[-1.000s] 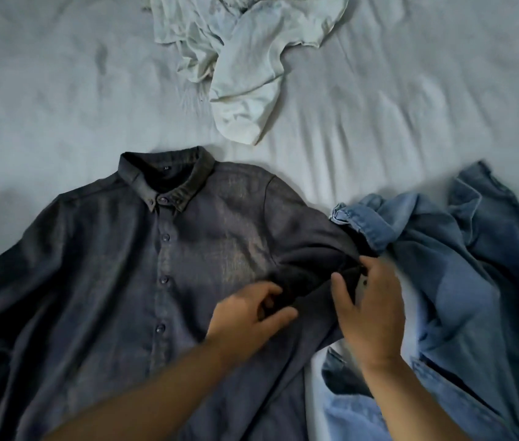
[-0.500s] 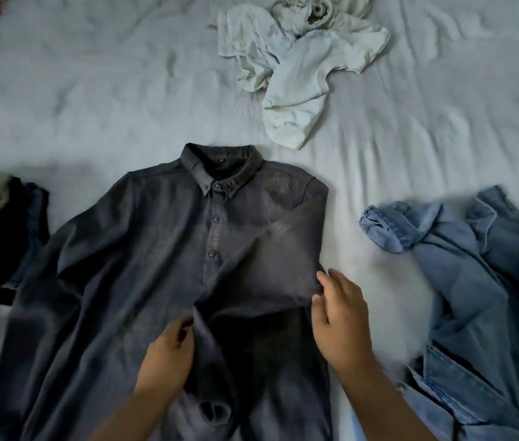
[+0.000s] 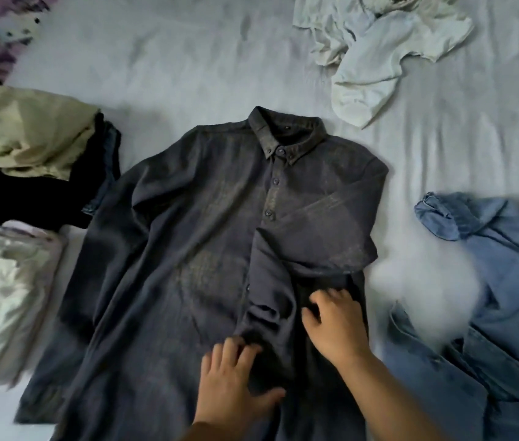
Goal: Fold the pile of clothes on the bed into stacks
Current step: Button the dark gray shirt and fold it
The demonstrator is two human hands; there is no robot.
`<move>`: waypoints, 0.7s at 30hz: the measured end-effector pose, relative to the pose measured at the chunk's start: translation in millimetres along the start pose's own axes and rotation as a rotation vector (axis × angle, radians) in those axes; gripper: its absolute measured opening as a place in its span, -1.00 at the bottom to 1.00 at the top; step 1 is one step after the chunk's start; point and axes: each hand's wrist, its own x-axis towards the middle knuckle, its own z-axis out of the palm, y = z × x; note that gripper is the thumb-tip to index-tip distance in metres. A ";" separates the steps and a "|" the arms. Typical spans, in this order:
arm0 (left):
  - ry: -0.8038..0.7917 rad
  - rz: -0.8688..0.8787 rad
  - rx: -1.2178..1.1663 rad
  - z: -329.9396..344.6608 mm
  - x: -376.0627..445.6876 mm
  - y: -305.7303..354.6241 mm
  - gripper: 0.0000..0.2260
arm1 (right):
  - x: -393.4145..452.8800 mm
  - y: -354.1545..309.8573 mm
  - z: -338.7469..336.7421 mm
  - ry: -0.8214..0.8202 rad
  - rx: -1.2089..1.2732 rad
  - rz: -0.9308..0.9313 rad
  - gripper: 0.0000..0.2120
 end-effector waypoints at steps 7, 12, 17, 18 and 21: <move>-0.100 -0.270 -0.016 -5.7 19.4 -4.0 -0.59 | -27.5 -46.1 9.9 -0.277 0.532 -0.083 -0.45; -0.124 -0.982 -1.107 -35.7 32.9 -17.9 -0.68 | -27.8 -72.7 -2.6 -0.374 0.697 -0.171 -0.57; -0.070 -1.067 -1.488 -60.7 23.9 -50.9 -0.46 | -29.4 -109.8 -1.8 -0.643 0.941 -0.100 -0.57; -0.097 -1.055 -1.533 -65.7 23.8 -57.8 -0.44 | -30.6 -118.6 -0.8 -0.674 1.013 -0.080 -0.57; -0.231 -0.977 -1.554 -76.7 26.1 -71.3 -0.52 | -32.4 -143.0 0.7 -0.633 1.141 -0.048 -0.56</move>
